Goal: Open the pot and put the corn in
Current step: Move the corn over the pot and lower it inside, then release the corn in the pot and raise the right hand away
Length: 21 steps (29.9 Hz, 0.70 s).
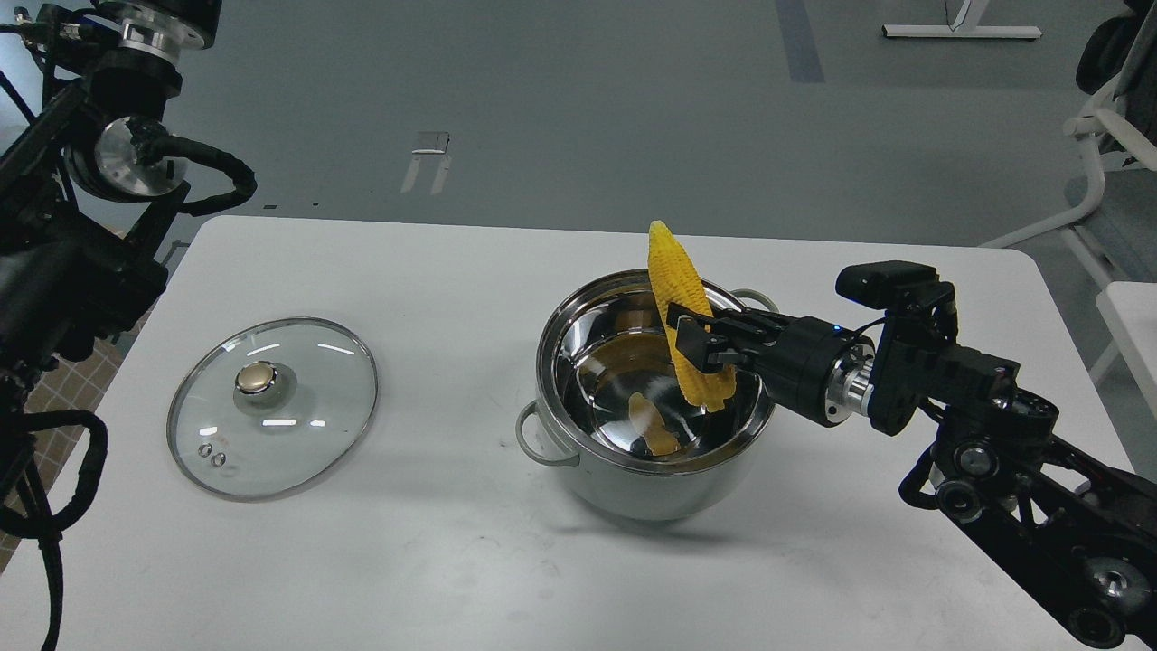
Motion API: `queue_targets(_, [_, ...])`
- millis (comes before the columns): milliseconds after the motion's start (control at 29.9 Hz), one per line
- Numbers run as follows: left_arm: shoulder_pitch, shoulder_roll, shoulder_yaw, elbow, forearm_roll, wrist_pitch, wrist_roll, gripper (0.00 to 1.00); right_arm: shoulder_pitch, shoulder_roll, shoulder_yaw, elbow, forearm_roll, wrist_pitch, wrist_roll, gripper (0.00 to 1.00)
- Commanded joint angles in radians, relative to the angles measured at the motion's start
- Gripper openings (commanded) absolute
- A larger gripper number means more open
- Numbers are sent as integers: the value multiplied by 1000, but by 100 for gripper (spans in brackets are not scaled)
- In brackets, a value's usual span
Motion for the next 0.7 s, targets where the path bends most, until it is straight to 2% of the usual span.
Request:
queue_targets(0, [-1,-1,-1,0,0,0,0,97,-1,17,2,0,-1,-1,0,90])
queue_targets(167, [-1,-1,-1,0,0,0,0,97,-7,18,2,-2,0,-1,1,95])
queue_targets(502, [-1,2,-5,0,0,-2,-2,97,2,27,22,-2,6,-12,1,97])
queue_targets(669, [0,3,0,2,0,0,0,97,76,150,221,-12,13,-12,3,99])
